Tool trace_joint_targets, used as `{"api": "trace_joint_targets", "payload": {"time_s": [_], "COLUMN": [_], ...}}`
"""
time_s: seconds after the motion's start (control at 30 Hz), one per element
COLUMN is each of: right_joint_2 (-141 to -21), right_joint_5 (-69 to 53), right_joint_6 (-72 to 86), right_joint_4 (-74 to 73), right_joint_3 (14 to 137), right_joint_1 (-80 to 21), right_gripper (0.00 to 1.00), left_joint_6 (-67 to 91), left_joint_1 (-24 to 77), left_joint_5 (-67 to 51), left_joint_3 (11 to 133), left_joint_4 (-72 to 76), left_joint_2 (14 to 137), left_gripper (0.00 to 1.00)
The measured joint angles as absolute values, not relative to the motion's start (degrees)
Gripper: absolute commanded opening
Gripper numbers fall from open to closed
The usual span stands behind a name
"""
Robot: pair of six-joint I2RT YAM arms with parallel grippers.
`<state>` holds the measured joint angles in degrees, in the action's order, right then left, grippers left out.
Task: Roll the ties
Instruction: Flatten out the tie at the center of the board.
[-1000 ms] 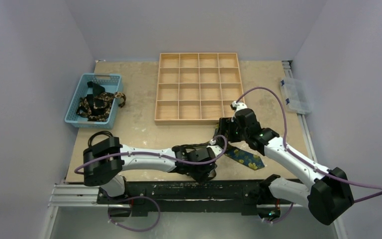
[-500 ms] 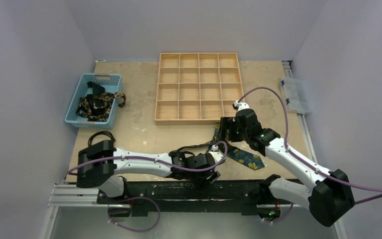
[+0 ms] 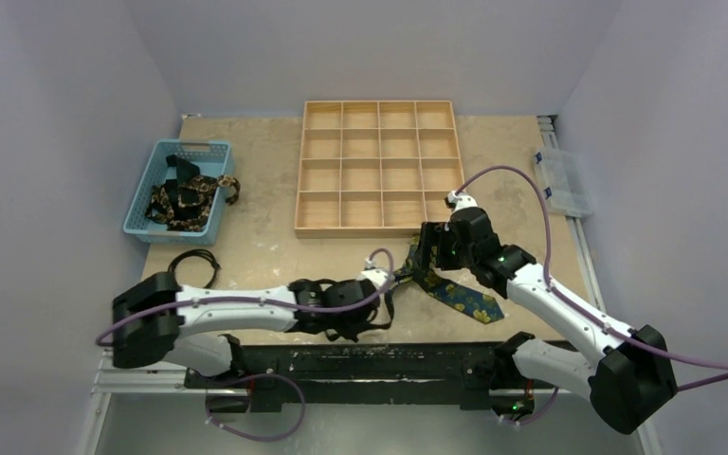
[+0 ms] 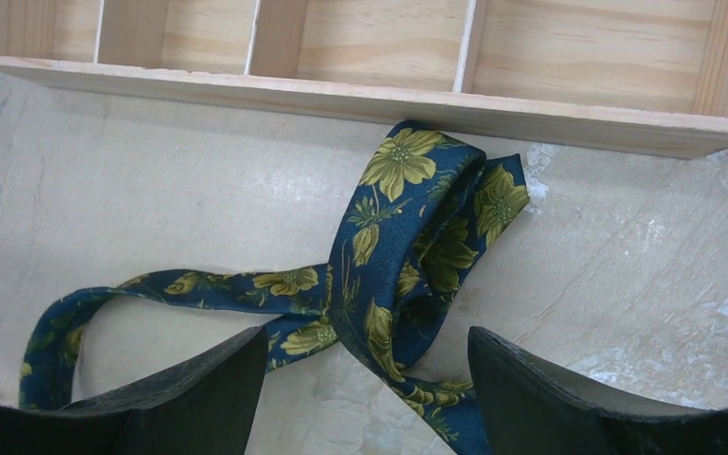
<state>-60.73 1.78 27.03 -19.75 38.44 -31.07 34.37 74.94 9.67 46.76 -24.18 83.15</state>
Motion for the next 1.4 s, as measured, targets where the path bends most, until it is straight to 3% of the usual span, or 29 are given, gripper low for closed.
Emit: {"api": "trace_joint_targets", "payload": {"time_s": [0.1, 0.23, 0.4, 0.43, 0.53, 0.63, 0.77, 1.23, 1.4], "right_joint_2": [-60.73, -60.36, -55.59, -54.30, -52.60, -55.46, -60.90, -67.81, -71.29], "right_joint_5": [1.74, 1.26, 0.01, -0.14, -1.17, -1.54, -1.48, 1.06, 4.10], "right_joint_6": [27.11, 27.42, 28.56, 28.88, 29.45, 29.58, 29.78, 33.85, 36.16], "right_joint_4": [-19.73, -19.81, -21.10, -21.43, -21.98, -22.28, -22.68, -25.50, -26.52], "right_joint_3": [38.41, 37.93, 37.56, 37.56, 37.52, 37.50, 35.66, 34.81, 34.54], "right_joint_1": [-31.07, -31.07, -31.07, -31.07, -31.07, -31.07, -31.24, -40.16, -43.16], "right_gripper": [0.76, 0.75, 0.76, 0.77, 0.83, 0.91, 0.97, 0.97, 0.83], "left_joint_6": [37.47, 40.64, 42.94, 43.18, 44.10, 43.97, 43.05, 40.69, 40.69], "left_joint_1": [69.63, 59.46, 51.44, 50.19, 44.27, 40.32, 39.75, 39.75, 39.77], "left_joint_5": [11.38, 11.90, 13.17, 13.13, 12.40, 11.97, 11.03, 3.79, 2.79], "left_joint_3": [41.19, 35.59, 33.17, 32.47, 29.67, 28.97, 30.52, 33.67, 33.93], "left_joint_4": [-26.22, -28.60, -32.05, -32.58, -33.63, -34.74, -35.59, -32.73, -32.23], "left_joint_2": [72.49, 59.07, 57.23, 57.12, 55.16, 53.63, 54.28, 55.81, 55.81], "left_gripper": [0.00, 0.14, 0.18, 0.22, 0.48, 0.61, 0.63, 0.62, 0.62]}}
